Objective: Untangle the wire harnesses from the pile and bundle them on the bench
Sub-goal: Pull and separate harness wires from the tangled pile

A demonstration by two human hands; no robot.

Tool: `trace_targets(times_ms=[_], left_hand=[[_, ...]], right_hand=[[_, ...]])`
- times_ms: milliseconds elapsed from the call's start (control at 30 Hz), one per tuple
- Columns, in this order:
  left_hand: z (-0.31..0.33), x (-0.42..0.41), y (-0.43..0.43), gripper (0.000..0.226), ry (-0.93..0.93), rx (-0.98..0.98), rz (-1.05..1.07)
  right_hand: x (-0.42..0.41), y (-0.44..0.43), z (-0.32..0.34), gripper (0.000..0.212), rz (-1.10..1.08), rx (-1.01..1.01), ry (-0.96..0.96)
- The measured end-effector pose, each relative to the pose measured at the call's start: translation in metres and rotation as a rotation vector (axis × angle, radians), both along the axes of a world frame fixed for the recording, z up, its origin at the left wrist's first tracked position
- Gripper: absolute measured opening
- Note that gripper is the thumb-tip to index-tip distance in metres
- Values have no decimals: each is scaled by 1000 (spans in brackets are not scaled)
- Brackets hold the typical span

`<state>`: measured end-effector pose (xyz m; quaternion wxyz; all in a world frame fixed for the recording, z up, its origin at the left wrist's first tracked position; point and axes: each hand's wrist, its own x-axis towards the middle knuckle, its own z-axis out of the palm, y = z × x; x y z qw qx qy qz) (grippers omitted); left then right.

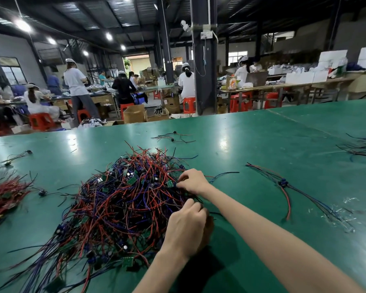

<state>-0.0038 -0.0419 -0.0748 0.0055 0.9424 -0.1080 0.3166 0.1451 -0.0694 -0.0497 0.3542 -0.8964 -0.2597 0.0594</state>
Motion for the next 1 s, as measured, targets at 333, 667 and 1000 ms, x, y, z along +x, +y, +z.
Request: trace_targets(times_ms=[333, 667, 1000], left_hand=[[2, 2, 0, 20, -291, -98, 37], [-11, 15, 39, 21, -21, -175, 533], [8, 8, 16, 9, -76, -329, 205]], right_hand=[[4, 2, 21, 22, -107, 142, -22], [-7, -65, 74, 11, 67, 421, 779], [-40, -148, 26, 25, 129, 927, 1161]])
